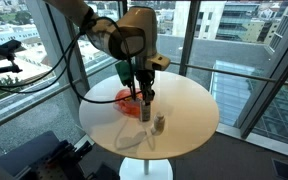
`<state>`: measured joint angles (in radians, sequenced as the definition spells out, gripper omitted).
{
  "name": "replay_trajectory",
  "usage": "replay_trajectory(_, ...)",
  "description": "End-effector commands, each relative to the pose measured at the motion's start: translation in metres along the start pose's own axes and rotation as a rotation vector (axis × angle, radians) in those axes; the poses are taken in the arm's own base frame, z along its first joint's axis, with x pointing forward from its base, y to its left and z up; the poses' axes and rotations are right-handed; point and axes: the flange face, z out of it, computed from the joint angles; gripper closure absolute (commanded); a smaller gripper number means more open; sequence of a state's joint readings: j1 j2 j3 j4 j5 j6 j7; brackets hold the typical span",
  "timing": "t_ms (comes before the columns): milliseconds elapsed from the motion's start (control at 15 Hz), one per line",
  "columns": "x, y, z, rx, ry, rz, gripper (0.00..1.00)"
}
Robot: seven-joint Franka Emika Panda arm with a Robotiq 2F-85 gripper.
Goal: Take the white bottle out of the plastic bag and put it on the table
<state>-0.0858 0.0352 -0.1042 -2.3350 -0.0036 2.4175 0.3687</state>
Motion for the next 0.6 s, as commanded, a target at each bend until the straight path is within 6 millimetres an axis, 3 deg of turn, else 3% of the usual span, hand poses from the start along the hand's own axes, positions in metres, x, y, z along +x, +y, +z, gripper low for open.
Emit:
replay_trajectory(0,-0.006,0.008,0.010,0.012,0.019,0.029,0.91)
replay_trajectory(533,-0.014,0.004,0.040,-0.042,-0.050,0.008,0.91)
